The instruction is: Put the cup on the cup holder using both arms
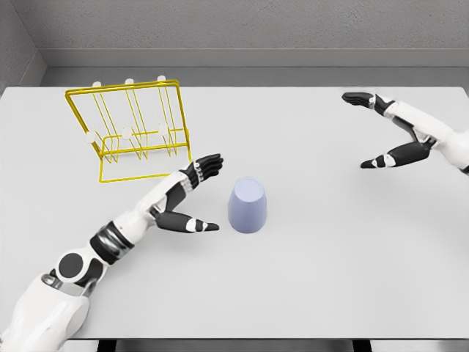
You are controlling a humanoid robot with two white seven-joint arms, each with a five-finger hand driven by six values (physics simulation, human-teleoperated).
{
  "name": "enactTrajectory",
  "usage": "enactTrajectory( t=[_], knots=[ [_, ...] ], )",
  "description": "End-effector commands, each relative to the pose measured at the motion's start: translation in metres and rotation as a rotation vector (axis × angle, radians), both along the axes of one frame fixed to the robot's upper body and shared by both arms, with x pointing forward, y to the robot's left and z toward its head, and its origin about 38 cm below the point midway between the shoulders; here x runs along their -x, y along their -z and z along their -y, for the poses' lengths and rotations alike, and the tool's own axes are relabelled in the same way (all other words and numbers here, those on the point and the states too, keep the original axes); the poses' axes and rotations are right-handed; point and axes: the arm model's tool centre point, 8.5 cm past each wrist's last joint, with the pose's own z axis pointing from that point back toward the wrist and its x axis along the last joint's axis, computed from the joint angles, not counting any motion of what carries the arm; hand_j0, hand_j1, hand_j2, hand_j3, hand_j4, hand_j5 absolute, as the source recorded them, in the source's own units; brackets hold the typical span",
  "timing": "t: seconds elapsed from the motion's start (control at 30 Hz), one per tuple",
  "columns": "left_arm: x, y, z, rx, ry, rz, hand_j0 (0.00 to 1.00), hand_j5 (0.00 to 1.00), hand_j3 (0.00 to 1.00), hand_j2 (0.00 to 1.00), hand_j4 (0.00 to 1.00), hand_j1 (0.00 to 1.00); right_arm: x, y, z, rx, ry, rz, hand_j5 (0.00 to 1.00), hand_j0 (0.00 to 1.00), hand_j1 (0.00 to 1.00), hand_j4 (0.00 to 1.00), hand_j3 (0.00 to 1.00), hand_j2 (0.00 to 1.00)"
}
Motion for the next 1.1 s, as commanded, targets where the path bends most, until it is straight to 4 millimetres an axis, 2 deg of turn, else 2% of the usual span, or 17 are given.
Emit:
enactTrajectory(
  t=[0.0,0.03,0.13,0.2,0.3,0.37,0.67,1.07],
  knots=[
    [0.002,0.005,0.008,0.013,0.012,-0.017,1.00,1.00,1.00,1.00,1.00,1.00,-0.003,0.002,0.019,0.307,0.073,0.107,1.00,1.00,1.00,1.00,1.00,1.00],
    [0.003,0.006,0.009,0.014,0.015,-0.019,1.00,1.00,1.00,1.00,1.00,1.00,-0.006,-0.004,0.020,0.250,0.142,0.178,1.00,1.00,1.00,1.00,1.00,1.00],
    [0.004,0.010,0.022,-0.012,0.023,-0.008,1.00,1.00,1.00,1.00,1.00,1.00,-0.006,0.001,0.015,0.248,0.137,0.176,1.00,1.00,1.00,1.00,1.00,1.00],
    [0.003,0.011,0.023,-0.010,0.021,-0.010,1.00,1.00,1.00,1.00,1.00,1.00,-0.005,0.008,0.011,0.249,0.126,0.164,1.00,1.00,1.00,1.00,1.00,1.00],
    [0.003,0.010,0.022,-0.010,0.020,-0.009,1.00,1.00,1.00,1.00,1.00,1.00,-0.006,0.005,0.010,0.241,0.127,0.171,1.00,1.00,1.00,1.00,1.00,1.00],
    [0.003,0.010,0.022,-0.008,0.020,-0.010,1.00,1.00,1.00,1.00,1.00,1.00,-0.014,-0.015,0.010,0.233,0.136,0.218,1.00,1.00,1.00,1.00,1.00,1.00],
    [-0.006,0.008,0.015,-0.042,0.006,-0.036,1.00,1.00,1.00,1.00,1.00,1.00,-0.014,-0.011,0.008,0.236,0.127,0.206,1.00,1.00,1.00,1.00,1.00,1.00],
    [-0.013,0.014,0.024,-0.045,0.009,-0.082,1.00,1.00,1.00,1.00,1.00,1.00,-0.013,-0.009,0.009,0.238,0.127,0.202,1.00,1.00,1.00,1.00,1.00,1.00]
  ],
)
